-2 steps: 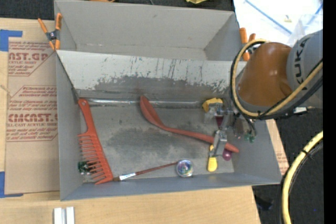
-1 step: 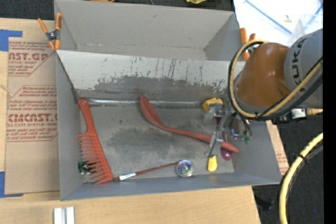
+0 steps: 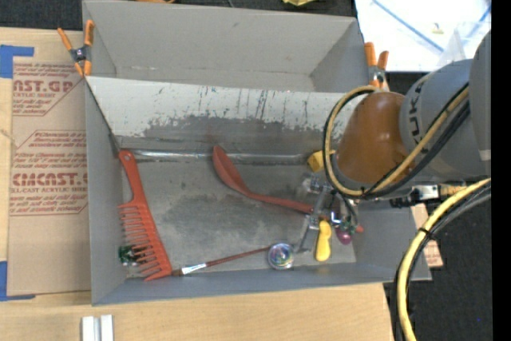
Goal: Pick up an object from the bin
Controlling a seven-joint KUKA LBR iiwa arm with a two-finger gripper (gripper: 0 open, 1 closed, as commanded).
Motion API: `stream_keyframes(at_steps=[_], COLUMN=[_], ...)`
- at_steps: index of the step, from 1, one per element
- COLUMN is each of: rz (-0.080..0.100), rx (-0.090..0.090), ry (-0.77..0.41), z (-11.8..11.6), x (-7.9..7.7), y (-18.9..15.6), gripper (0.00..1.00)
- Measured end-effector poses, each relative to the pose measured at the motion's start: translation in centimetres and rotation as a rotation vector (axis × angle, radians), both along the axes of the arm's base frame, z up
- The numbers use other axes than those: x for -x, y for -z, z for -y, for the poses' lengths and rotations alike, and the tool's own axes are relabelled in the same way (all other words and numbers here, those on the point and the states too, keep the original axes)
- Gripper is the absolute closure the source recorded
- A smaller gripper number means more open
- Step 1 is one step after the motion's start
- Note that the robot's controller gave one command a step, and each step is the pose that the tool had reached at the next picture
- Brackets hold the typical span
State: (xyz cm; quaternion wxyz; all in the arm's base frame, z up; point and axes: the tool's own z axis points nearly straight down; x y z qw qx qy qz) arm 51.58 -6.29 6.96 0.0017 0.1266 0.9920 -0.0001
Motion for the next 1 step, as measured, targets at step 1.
stream_keyframes(at_steps=[1], rz=[0.014], rx=[-0.001], ry=[0.153], z=[-0.54], x=[0.82], y=[-0.05], gripper=[1.0])
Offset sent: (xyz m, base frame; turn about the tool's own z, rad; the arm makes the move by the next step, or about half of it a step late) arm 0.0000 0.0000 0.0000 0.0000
